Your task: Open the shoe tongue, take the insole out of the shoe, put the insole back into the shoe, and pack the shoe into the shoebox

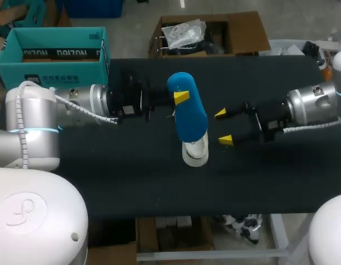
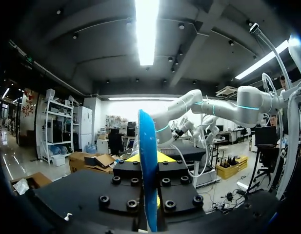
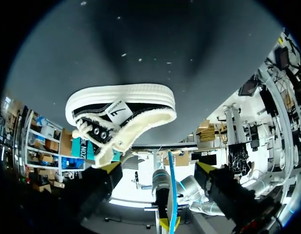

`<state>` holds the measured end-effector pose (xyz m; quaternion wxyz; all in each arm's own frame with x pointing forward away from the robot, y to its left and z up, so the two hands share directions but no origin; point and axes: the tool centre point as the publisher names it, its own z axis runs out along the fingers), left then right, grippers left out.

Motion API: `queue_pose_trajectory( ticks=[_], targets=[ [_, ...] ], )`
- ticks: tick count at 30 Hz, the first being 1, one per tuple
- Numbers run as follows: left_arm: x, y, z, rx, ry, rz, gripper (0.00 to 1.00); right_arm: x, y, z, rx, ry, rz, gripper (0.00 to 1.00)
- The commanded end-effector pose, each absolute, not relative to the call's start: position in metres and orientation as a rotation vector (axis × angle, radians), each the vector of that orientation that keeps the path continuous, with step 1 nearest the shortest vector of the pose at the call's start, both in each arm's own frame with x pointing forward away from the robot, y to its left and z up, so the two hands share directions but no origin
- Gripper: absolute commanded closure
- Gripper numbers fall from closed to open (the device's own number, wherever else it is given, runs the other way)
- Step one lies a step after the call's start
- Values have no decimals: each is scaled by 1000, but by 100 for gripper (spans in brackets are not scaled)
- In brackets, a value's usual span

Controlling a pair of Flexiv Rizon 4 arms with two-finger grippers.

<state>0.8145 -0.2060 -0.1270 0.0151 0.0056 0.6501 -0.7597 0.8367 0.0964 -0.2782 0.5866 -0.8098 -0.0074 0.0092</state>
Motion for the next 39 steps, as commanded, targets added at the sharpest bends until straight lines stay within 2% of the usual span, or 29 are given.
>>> queue_pose_trajectory(
  ticks=[1, 6, 9, 10, 11, 19, 23, 30, 32, 33, 34, 38, 39],
  targets=[
    [828, -225, -147, 82, 1946, -2416, 100, 839, 102, -282, -1858, -23, 33, 0],
    [834, -237, -159, 96, 1923, -2410, 100, 839, 111, -281, -1828, -34, 48, 0],
    [837, -243, -164, 98, 1914, -2425, 100, 839, 115, -281, -1814, -38, 48, 15],
    [837, -245, -165, 98, 1918, -2426, 100, 839, 115, -281, -1814, -38, 50, 26],
    [837, -247, -166, 98, 1920, -2424, 100, 840, 116, -281, -1815, -36, 52, 44],
    [837, -250, -167, 117, 1938, -2422, 100, 839, 114, -280, -1810, -21, 43, 73],
    [837, -250, -168, 115, 1951, -2415, 100, 838, 112, -280, -1813, -14, 42, 74],
    [838, -251, -169, 110, 1961, -2406, 100, 839, 107, -281, -1812, -15, 35, 70],
    [839, -251, -169, 108, 1961, -2406, 100, 839, 106, -281, -1811, -14, 34, 78],
    [839, -251, -169, 106, 1961, -2404, 100, 839, 105, -282, -1811, -13, 34, 92],
    [839, -251, -169, 104, 1962, -2404, 100, 839, 105, -282, -1813, -13, 34, 100],
    [839, -251, -169, 103, 1981, -2394, 100, 839, 105, -283, -1812, -23, 30, 100],
    [839, -251, -169, 103, 1992, -2395, 76, 839, 105, -284, -1809, -30, 29, 100]
  ],
)
